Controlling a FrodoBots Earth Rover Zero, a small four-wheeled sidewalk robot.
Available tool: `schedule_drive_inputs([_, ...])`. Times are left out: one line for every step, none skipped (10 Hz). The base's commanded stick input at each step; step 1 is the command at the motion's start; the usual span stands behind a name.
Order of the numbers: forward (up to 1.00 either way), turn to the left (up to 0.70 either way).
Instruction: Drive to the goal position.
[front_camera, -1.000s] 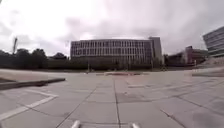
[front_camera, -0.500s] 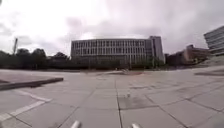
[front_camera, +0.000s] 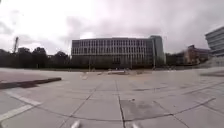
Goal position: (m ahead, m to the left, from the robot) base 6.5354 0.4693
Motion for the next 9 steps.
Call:
schedule_drive_inputs([0.7, 0.0])
schedule_drive_inputs([0.7, 0.0])
schedule_drive_inputs([0.7, 0.0])
schedule_drive_inputs([0.7, 0.0])
schedule_drive_inputs([0.7, 0.0])
schedule_drive_inputs([0.7, 0.0])
schedule_drive_inputs([0.7, 0.0])
schedule_drive_inputs([0.7, 0.0])
schedule_drive_inputs([0.7, 0.0])
